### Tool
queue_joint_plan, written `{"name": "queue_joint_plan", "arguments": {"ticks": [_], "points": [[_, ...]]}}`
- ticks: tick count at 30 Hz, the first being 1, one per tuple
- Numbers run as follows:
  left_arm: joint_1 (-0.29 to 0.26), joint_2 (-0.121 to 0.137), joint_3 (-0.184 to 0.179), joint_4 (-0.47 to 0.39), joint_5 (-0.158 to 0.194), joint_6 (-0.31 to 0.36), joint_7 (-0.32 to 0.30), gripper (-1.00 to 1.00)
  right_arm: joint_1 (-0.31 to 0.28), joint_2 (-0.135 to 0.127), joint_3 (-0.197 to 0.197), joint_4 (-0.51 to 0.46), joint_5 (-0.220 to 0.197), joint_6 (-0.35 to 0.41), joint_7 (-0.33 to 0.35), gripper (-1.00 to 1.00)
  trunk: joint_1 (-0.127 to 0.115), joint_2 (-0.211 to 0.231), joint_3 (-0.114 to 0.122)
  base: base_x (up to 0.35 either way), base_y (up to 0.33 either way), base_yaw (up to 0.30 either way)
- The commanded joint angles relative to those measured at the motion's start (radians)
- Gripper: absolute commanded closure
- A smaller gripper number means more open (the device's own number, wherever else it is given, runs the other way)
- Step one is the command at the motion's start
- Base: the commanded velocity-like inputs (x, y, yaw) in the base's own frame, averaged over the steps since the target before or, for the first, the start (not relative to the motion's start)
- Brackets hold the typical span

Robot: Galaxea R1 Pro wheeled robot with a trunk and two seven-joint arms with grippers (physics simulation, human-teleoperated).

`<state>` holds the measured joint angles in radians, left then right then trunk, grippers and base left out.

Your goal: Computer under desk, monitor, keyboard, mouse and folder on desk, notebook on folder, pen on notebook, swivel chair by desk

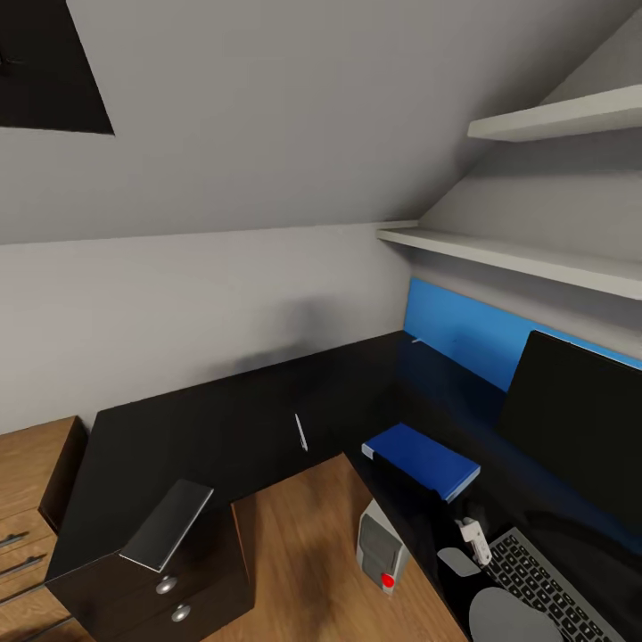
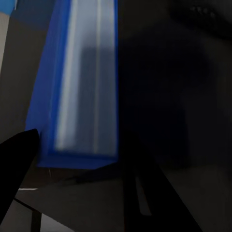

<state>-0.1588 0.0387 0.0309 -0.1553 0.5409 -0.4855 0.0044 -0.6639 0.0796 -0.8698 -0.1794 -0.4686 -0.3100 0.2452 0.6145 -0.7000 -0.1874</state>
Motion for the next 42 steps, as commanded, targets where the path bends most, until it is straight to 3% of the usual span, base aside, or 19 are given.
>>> {"name": "queue_joint_plan", "arguments": {"ticks": [1,42], "points": [[-0.001,0.000,0.003,0.000,-0.002,-0.002,0.001,-1.00,0.000,0.000,-0.012,0.003,-0.019,0.002,0.006,1.00,0.000,-0.001,-0.002,0.000,0.000,0.000],[-0.001,0.000,0.004,0.000,0.000,-0.002,0.001,-1.00,0.000,-0.001,-0.012,0.018,-0.022,0.003,0.003,1.00,0.000,-0.001,-0.002,0.017,0.011,0.000]]}}
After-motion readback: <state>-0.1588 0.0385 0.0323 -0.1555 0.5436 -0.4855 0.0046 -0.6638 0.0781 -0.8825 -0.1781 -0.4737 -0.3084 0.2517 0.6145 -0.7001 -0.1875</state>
